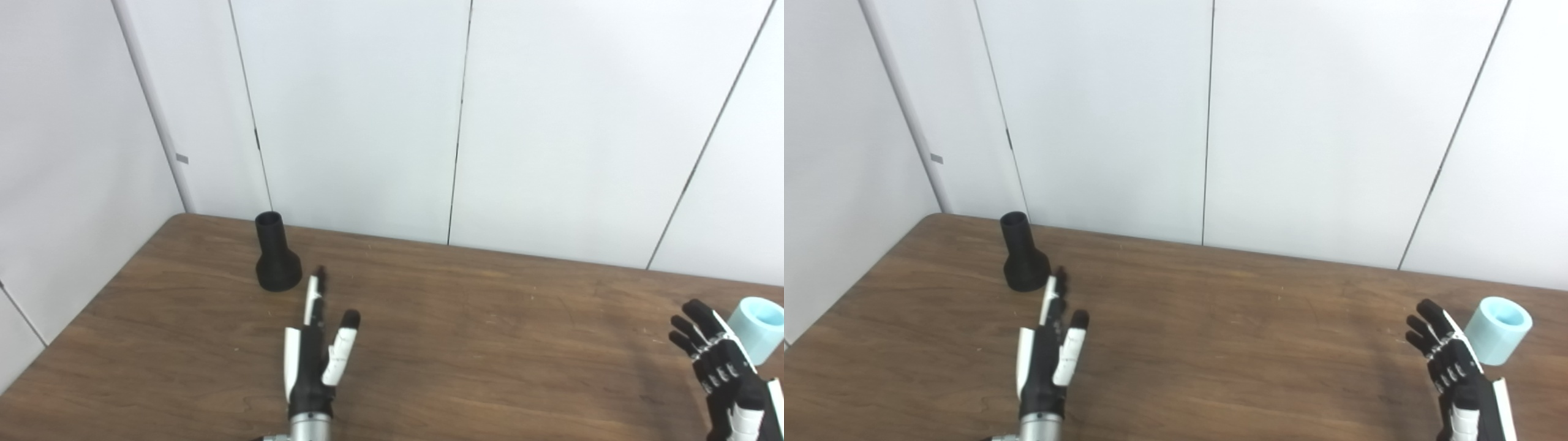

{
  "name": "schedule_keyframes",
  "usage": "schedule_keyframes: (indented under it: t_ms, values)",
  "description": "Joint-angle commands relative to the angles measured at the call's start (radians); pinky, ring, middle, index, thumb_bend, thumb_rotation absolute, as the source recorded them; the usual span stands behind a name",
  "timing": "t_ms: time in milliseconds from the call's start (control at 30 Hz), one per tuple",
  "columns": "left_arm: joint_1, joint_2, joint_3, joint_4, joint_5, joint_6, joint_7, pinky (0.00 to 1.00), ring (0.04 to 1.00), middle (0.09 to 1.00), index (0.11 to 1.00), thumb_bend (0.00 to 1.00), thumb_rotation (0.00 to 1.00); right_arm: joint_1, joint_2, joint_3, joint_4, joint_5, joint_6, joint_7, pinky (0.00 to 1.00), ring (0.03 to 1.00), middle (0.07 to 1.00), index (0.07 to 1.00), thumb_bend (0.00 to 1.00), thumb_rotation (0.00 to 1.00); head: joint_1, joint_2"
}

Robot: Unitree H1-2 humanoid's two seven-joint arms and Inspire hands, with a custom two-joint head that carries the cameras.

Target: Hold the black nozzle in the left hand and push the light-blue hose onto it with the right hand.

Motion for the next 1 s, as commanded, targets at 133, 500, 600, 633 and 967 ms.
schedule_keyframes:
  t_ms: [133,500,600,633,967]
  values:
    - [-0.013,0.027,0.048,0.078,0.049,0.043,0.078,1.0,1.0,1.0,1.0,0.69,0.82,0.075,0.014,0.001,0.11,0.006,-0.018,0.005,0.85,0.875,0.904,0.876,0.72,1.0,0.002,0.003]
    - [-0.051,0.066,0.118,0.1,-0.003,0.049,0.106,1.0,1.0,1.0,1.0,0.68,0.78,0.072,0.019,0.005,0.11,-0.003,-0.018,0.0,0.85,0.875,0.903,0.877,0.72,1.0,-0.004,0.0]
    - [-0.067,0.088,0.129,0.123,0.009,0.052,0.123,1.0,1.0,1.0,1.0,0.7,0.78,0.067,0.019,0.004,0.122,-0.003,-0.023,0.001,0.85,0.875,0.903,0.875,0.72,1.0,-0.001,0.001]
    - [-0.069,0.092,0.129,0.127,0.01,0.054,0.126,1.0,1.0,1.0,1.0,0.7,0.77,0.065,0.018,0.004,0.124,-0.003,-0.024,0.001,0.85,0.875,0.903,0.875,0.72,1.0,-0.001,0.001]
    - [-0.098,0.159,0.148,0.147,-0.009,0.089,0.114,1.0,1.0,1.0,1.0,0.72,0.76,0.063,0.02,0.004,0.125,-0.003,-0.025,0.001,0.85,0.877,0.904,0.877,0.72,1.0,0.001,0.002]
